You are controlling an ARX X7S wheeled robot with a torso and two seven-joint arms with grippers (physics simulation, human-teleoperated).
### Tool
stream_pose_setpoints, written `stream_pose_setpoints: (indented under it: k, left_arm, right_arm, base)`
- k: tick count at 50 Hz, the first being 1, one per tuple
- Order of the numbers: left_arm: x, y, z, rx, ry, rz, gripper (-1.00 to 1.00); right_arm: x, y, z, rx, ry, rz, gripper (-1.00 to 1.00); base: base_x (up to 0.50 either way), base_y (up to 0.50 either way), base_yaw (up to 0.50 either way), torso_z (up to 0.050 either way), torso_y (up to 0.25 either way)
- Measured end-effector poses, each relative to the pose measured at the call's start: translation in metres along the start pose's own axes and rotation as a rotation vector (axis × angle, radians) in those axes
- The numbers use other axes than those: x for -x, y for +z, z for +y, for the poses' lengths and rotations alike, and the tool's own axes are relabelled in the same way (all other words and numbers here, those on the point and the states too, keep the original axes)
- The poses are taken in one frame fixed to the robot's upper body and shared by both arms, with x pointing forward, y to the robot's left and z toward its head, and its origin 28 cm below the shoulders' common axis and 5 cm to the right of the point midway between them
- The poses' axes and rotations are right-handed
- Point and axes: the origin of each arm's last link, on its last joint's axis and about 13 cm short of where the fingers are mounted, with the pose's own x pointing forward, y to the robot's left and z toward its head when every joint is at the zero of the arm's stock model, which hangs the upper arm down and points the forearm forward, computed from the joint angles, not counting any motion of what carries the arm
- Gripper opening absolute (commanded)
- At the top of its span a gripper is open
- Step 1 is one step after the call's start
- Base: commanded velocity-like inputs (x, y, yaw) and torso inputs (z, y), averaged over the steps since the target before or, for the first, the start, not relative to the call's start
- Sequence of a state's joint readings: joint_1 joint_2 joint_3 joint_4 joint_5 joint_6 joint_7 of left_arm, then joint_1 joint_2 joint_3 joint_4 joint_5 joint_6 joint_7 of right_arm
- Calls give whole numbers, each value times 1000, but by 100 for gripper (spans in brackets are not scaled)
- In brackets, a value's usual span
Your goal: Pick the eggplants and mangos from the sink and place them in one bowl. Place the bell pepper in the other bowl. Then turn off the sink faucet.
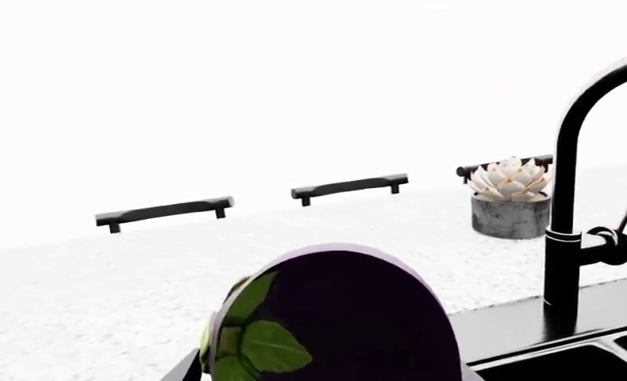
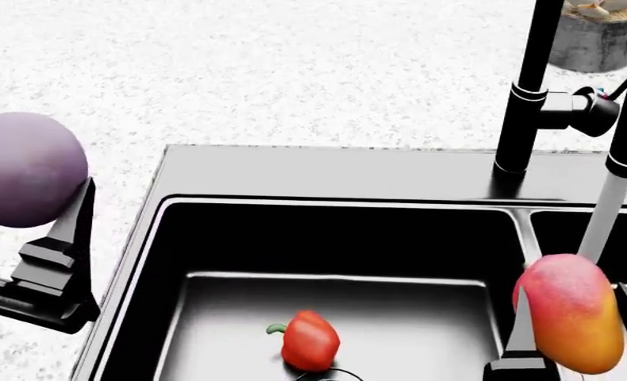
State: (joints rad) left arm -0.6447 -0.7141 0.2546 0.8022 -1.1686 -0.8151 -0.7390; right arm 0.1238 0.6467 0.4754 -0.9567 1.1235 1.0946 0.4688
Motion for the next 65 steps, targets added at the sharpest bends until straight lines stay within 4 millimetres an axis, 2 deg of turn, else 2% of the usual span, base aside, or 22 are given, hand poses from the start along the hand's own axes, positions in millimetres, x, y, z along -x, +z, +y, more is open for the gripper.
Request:
stream_pose_setpoints:
  k: [7, 30, 50, 65]
  left_arm:
    - [0, -2, 0, -1, 10, -1, -100]
    - [2, -3, 1, -10, 20, -8, -100]
    - [1, -6, 0, 8, 16, 3, -100]
    - [1, -7, 0, 15, 15, 10, -100]
  right_arm:
    - [1, 0, 1, 6, -4, 2, -100]
    - [1, 1, 3, 12, -4, -2, -100]
    - [2, 1, 1, 21, -20, 1, -100]
    - [3, -1, 1, 27, -31, 6, -100]
  base:
    - [-40, 0, 0, 0, 0]
    - [-426, -141, 0, 0, 0]
    - [-303, -469, 0, 0, 0]
    - [-86, -501, 0, 0, 0]
